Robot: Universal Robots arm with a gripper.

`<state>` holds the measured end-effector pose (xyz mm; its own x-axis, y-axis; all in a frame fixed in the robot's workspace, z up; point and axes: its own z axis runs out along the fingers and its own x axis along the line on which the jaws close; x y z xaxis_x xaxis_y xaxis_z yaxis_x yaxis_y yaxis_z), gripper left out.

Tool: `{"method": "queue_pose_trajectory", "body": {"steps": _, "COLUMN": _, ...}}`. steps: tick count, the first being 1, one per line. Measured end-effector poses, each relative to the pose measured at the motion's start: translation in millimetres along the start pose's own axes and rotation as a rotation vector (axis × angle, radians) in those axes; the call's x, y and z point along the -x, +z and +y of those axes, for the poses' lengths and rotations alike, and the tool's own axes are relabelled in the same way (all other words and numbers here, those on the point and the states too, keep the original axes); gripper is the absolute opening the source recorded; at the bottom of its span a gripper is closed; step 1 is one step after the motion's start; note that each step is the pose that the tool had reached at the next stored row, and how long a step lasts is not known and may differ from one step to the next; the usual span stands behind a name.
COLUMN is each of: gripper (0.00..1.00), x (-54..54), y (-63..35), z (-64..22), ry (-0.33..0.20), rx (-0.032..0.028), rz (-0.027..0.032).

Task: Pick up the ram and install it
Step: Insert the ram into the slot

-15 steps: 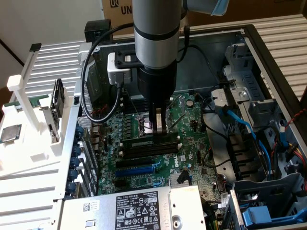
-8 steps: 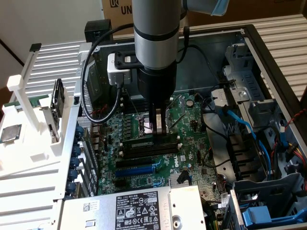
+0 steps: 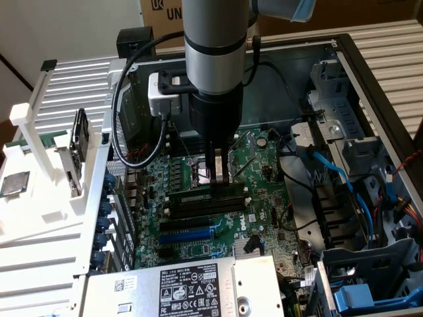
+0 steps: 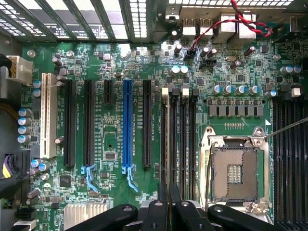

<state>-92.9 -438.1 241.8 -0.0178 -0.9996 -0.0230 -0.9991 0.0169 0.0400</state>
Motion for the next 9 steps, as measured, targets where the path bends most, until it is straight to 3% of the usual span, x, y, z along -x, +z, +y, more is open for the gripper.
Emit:
{"method": "queue_pose_trajectory", "body": {"steps": 7, "gripper": 0.13, "x": 0.1, "y": 0.5, "z": 0.0, "ry": -0.002, "rx": -0.0001, "rz": 0.0108}}
{"method": "queue_pose_trajectory", "body": {"steps": 9, "gripper": 0.13, "x": 0.8, "y": 1.5, "z": 0.0, "ry": -0.002, "rx": -0.0002, "rz": 0.0107}}
